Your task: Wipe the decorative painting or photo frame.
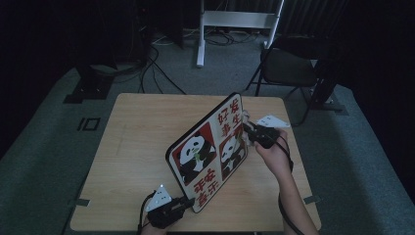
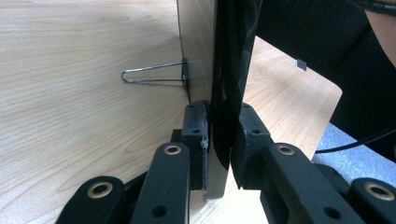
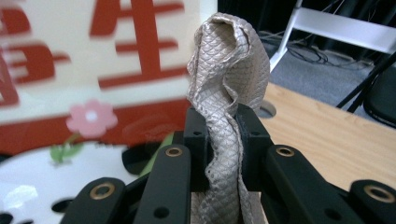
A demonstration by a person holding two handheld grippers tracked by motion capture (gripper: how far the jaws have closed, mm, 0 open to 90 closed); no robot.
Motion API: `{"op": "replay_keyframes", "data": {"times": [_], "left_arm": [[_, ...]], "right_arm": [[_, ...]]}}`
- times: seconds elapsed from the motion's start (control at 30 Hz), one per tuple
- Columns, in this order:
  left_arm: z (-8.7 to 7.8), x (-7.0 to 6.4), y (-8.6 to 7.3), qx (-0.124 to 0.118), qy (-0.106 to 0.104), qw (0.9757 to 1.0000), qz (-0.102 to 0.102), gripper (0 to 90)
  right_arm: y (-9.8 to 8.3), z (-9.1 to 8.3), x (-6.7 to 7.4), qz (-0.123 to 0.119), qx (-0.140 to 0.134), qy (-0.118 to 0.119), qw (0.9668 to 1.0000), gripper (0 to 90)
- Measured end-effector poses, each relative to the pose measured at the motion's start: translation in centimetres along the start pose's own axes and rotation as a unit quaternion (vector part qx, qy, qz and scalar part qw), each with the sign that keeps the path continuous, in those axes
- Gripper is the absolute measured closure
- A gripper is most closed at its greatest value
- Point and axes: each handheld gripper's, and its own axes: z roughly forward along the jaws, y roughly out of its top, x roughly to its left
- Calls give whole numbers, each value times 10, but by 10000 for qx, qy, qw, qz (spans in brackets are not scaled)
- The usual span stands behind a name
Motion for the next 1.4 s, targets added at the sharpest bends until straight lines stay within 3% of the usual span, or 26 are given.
{"op": "replay_keyframes", "data": {"times": [0.87,1.4], "left_arm": [[1,-1,0,12,0,10000,36,779],[1,-1,0,38,-15,10000,39,775]], "right_arm": [[-54,15,-5,246,599,42,9979,775],[-85,25,-7,375,1064,13,9936,775]]}}
